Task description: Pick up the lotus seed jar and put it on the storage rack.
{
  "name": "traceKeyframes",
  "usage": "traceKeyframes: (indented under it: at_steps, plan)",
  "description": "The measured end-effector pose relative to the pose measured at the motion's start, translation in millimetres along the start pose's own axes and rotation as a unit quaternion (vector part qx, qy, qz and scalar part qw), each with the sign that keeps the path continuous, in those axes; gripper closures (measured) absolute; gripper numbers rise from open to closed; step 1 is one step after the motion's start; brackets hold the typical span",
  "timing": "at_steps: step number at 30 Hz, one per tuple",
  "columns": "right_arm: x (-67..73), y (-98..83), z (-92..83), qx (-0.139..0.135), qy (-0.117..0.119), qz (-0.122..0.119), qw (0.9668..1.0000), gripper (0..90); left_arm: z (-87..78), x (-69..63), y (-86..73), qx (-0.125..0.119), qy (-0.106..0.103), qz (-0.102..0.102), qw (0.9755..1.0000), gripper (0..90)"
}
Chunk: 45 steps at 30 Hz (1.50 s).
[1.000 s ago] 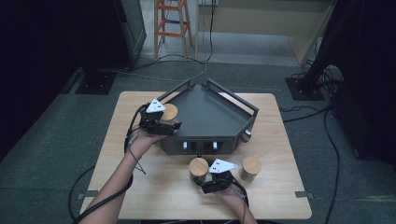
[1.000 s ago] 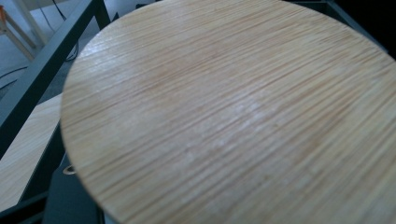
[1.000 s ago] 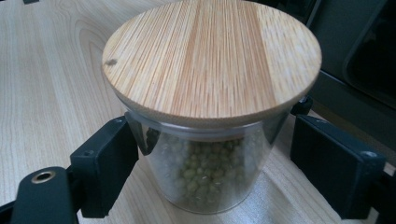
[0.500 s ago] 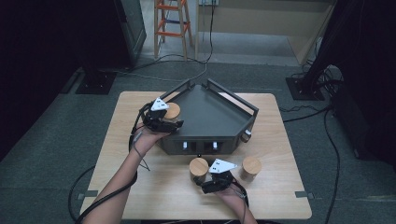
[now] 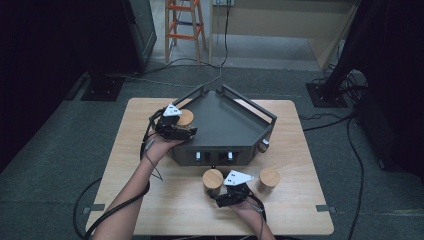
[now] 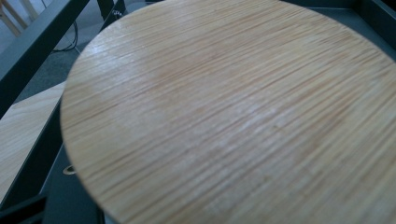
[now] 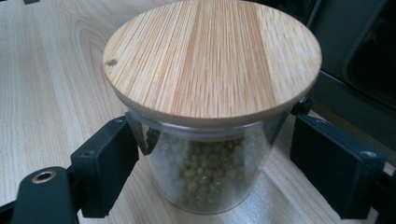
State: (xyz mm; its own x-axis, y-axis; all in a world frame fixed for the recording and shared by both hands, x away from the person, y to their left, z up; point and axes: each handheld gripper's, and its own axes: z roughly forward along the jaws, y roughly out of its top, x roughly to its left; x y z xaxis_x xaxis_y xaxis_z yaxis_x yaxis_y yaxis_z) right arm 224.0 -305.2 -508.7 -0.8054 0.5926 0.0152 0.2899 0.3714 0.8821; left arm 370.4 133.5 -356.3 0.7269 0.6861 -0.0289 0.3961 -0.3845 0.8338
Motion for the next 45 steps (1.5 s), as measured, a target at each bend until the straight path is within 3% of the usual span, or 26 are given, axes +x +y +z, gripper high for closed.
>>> traceKeyframes:
  at_steps: [4,6,20,25,31,33,45]
  plan:
    - [0.2,0.1,0.0,0.000,0.000,0.000,1.0000,15.4,3.6,1.0,1.3,0.007,0.000,0.001,1.0000,25.5]
    - [0.2,0.0,0.0,0.000,0.000,0.000,1.0000,15.4,5.5,-0.4,4.1,0.017,0.003,0.011,0.9998,25.4]
    - [0.3,0.0,-0.1,0.000,0.000,0.000,1.0000,15.4,7.1,1.4,1.6,0.011,0.000,0.013,0.9999,25.3]
    - [0.4,0.0,0.0,0.000,0.000,0.000,1.0000,15.4,3.5,1.8,-4.3,-0.002,-0.001,0.004,1.0000,21.7]
    - [0.3,0.1,0.0,0.000,0.000,0.000,1.0000,15.4,-2.6,1.5,-3.1,0.004,0.001,0.005,1.0000,20.0]
    - [0.3,0.1,0.0,0.000,-0.001,0.000,1.0000,15.4,-3.1,1.7,-2.3,0.008,-0.001,0.000,1.0000,11.6]
    - [0.6,0.0,0.1,0.000,-0.001,0.000,1.0000,15.4,-16.5,-3.7,-13.0,0.004,0.008,-0.002,1.0000,11.4]
